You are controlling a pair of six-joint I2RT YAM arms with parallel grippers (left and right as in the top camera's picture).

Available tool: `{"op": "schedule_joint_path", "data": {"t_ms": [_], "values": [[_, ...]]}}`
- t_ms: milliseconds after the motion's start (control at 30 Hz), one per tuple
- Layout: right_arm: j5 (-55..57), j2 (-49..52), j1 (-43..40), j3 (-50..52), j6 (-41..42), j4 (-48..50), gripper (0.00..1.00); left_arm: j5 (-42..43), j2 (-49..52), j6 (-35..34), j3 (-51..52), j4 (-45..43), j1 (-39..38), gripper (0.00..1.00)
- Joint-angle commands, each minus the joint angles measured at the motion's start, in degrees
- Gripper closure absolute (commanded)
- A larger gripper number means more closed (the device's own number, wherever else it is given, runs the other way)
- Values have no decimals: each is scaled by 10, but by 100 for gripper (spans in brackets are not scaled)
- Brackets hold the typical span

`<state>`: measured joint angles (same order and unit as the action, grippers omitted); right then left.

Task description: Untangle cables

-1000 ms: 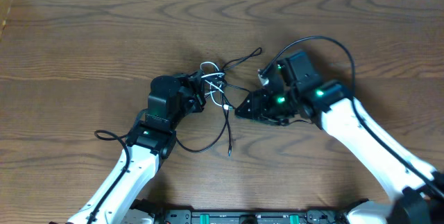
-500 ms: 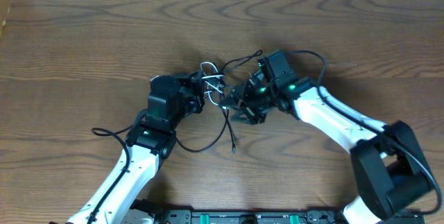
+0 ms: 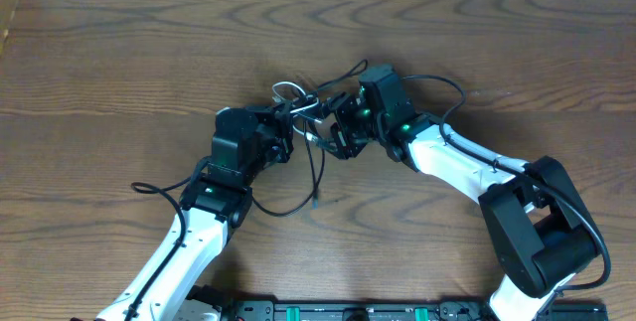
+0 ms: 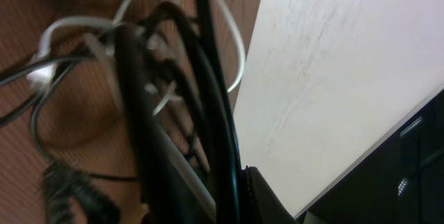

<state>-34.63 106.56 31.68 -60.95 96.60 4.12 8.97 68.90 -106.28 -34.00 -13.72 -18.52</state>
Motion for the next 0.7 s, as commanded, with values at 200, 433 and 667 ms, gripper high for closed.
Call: {"op": "schedule_joint_path", "data": {"t_ms": [200, 433, 667], "values": [[108, 4, 5, -1, 37, 4, 29, 33, -4, 12, -6, -6, 1, 92], [106, 4, 8, -1, 75, 5, 27, 114, -4, 13, -6, -31, 1, 92], [102, 4, 17, -1, 125, 30, 29, 172, -4, 13, -6, -31, 1, 93]]}}
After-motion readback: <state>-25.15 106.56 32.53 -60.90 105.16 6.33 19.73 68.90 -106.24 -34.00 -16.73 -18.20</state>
